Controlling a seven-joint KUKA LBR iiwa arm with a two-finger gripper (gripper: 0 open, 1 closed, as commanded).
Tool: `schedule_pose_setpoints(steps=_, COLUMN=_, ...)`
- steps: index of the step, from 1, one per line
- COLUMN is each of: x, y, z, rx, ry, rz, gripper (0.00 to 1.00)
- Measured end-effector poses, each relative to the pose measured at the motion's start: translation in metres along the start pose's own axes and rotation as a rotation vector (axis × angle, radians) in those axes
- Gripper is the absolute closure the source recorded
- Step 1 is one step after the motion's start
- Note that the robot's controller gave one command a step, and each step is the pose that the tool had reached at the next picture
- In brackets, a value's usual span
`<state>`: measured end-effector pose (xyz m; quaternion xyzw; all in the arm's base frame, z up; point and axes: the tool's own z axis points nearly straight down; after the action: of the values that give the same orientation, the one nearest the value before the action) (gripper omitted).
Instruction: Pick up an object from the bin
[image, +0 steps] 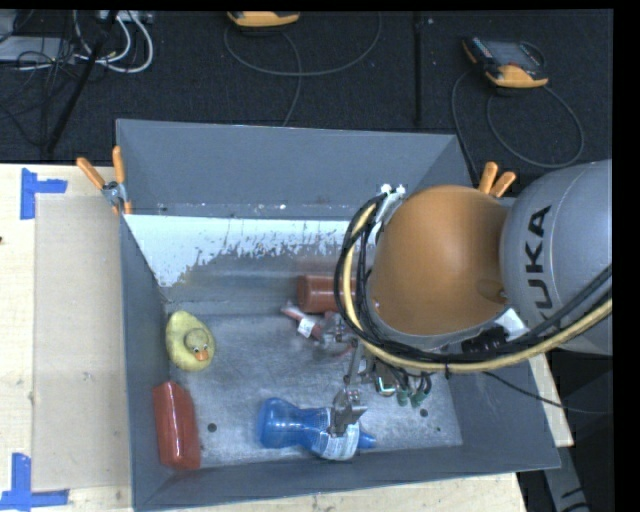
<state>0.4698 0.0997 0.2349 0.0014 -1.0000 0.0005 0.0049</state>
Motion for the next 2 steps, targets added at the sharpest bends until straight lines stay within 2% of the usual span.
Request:
schedule_pose_setpoints(steps=1, x=-0.002, y=-0.001, z=-0.003, rx=-0.001, ry=-0.007, rz=0.004, gripper=0.0)
schedule_pose_setpoints(steps=2, x=-0.003, y=-0.007, z=0.068, rx=-0.002, ry=-0.013, rz=0.008, gripper=0.0)
